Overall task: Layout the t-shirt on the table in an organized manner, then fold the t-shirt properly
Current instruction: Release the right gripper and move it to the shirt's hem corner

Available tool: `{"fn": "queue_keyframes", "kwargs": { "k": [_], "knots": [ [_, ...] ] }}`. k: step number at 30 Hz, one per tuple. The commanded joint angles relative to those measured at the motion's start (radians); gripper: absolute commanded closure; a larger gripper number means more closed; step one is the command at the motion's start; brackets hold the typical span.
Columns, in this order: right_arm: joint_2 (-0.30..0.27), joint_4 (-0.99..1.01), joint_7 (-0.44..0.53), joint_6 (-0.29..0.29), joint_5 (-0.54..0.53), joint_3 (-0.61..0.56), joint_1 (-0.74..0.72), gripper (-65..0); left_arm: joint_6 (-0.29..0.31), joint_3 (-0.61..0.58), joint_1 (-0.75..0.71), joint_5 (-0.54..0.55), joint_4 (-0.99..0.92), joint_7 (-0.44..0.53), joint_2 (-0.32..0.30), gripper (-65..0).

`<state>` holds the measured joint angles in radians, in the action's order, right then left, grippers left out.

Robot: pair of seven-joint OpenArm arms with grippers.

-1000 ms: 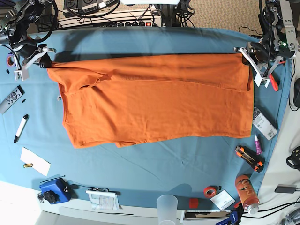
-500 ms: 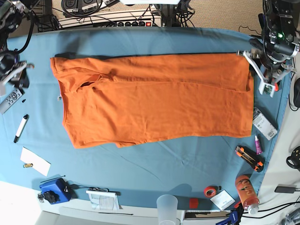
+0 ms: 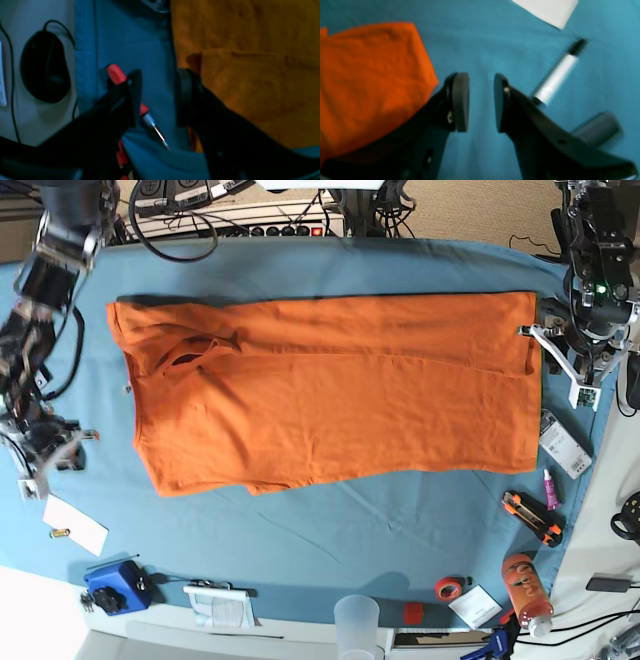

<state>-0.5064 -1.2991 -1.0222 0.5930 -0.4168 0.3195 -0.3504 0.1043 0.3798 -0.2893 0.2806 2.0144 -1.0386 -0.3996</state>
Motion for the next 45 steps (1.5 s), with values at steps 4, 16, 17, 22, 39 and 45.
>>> {"fn": "queue_keyframes", "kwargs": {
  "k": [4,16,17,22,39,45],
  "knots": [
    [-0.019,0.198,0.100,0.005,0.045,-0.137,-0.189,-17.4,-0.003,0.005,0.007,0.011,0.014,0.036,-0.013,-22.6],
    [0.091,0.536,0.190,0.010,0.143,-0.313,-0.366,-17.4,-0.003,0.005,0.007,0.011,0.014,0.037,-0.013,-22.6],
    [0.104,0.536,0.194,-0.002,0.162,-0.313,-0.360,-17.4,-0.003,0.005,0.007,0.011,0.014,0.036,-0.013,-22.6],
    [0.136,0.537,0.227,-0.076,0.252,-0.313,-0.308,-16.8,-0.003,0.005,0.007,0.011,0.014,0.033,-0.013,-22.6],
    [0.129,0.370,0.042,-0.143,0.256,-0.311,-0.259,0.0,-0.003,0.005,0.007,0.011,0.014,0.034,-0.013,-22.6],
    [0.129,0.158,0.020,-0.150,0.253,-0.311,-0.192,0.0,-0.003,0.005,0.007,0.010,0.014,0.034,-0.013,-22.6]
  ]
}}
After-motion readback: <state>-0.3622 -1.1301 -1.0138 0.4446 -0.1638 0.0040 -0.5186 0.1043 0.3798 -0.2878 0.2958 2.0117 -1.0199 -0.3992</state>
